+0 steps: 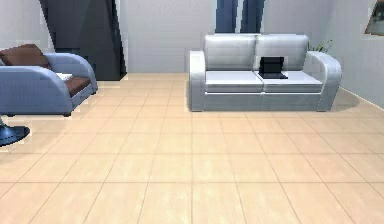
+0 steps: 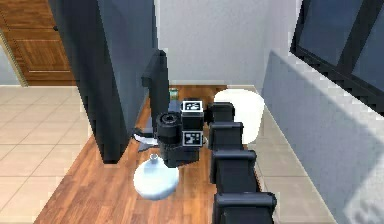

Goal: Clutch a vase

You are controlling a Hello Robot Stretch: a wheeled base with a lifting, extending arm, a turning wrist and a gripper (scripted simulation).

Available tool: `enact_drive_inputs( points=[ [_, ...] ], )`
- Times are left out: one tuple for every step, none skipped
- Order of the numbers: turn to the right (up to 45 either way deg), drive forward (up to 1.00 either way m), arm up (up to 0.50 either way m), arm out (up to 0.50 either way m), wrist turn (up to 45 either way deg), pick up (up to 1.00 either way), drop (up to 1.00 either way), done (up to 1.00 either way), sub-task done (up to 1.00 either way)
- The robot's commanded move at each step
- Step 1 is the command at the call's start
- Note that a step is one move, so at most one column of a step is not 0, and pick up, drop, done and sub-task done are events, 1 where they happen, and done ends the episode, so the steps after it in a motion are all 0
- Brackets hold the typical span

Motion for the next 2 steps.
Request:
enact_drive_inputs(
  points=[
    [0.0, 0.0, -0.3, 0.0, 0.0, 0.0, 0.0, 0.0, 0.0],
    [0.0, 0.0, 0.0, 0.0, 0.0, 1.0, 0.0, 0.0, 0.0]
  ],
)
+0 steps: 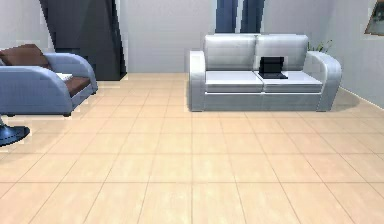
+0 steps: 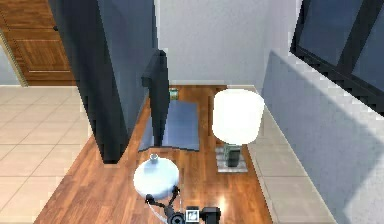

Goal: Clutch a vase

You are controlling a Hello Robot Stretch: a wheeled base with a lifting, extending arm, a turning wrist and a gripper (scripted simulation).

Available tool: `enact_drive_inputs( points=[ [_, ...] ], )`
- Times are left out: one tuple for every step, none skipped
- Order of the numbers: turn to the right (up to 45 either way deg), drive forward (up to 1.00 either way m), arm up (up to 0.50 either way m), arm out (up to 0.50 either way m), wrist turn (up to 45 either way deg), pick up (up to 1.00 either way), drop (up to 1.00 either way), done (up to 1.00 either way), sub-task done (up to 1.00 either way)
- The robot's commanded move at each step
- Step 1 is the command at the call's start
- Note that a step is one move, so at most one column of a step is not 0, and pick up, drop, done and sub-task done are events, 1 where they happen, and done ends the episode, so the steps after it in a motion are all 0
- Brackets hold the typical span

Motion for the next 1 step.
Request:
enact_drive_inputs(
  points=[
    [0.0, 0.0, 0.1, 0.0, 0.0, 0.0, 0.0, 0.0, 0.0]
  ],
)
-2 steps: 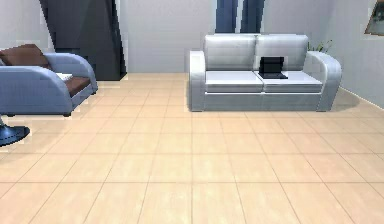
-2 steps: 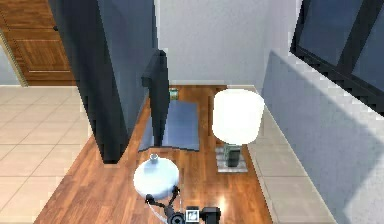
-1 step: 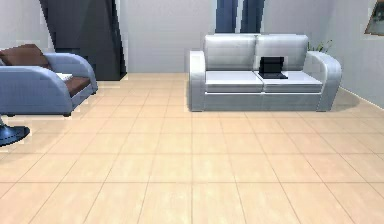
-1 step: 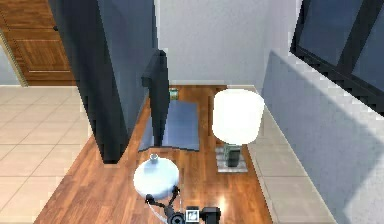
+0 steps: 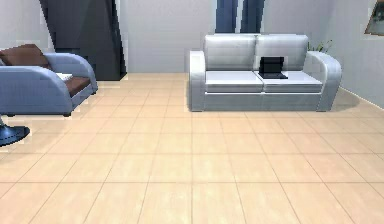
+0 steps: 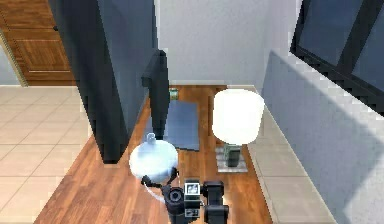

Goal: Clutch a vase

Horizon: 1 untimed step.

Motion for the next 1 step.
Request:
enact_drive_inputs(
  points=[
    [0.0, 0.0, 0.0, 0.0, 0.0, 0.0, 0.0, 1.0, 0.0]
  ],
)
